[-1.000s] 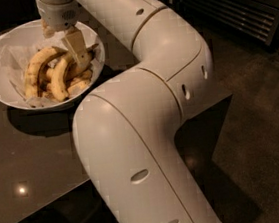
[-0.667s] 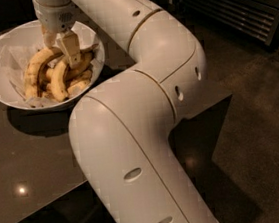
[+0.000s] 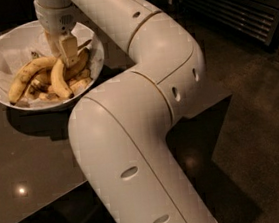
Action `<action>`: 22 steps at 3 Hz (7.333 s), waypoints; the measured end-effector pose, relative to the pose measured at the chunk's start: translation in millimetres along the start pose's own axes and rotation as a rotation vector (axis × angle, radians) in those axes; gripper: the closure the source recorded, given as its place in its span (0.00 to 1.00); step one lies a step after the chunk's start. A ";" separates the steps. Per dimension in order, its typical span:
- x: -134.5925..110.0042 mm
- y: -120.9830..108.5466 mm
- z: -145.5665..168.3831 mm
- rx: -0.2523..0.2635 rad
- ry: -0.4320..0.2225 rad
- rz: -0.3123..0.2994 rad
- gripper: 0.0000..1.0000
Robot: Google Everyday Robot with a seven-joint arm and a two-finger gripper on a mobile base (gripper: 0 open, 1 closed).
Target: Pick banana from white bowl
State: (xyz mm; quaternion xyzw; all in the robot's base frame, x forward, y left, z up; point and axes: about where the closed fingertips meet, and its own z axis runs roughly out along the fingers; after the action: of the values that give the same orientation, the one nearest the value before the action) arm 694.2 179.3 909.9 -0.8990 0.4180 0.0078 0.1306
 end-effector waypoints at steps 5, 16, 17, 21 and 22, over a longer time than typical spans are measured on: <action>25.1 46.6 -29.6 0.081 -0.071 0.146 1.00; 11.9 68.8 -142.6 0.363 -0.142 0.276 1.00; 14.8 90.5 -163.3 0.404 -0.142 0.351 1.00; 8.7 148.8 -197.3 0.488 -0.149 0.501 1.00; 10.0 175.1 -209.5 0.507 -0.133 0.560 1.00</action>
Offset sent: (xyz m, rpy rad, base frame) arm -0.0380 -0.0403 -0.0112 0.0081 0.1410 -0.0560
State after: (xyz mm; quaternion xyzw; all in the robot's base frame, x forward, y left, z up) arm 548.8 13.3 1071.0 -0.6866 0.6266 -0.0022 0.3686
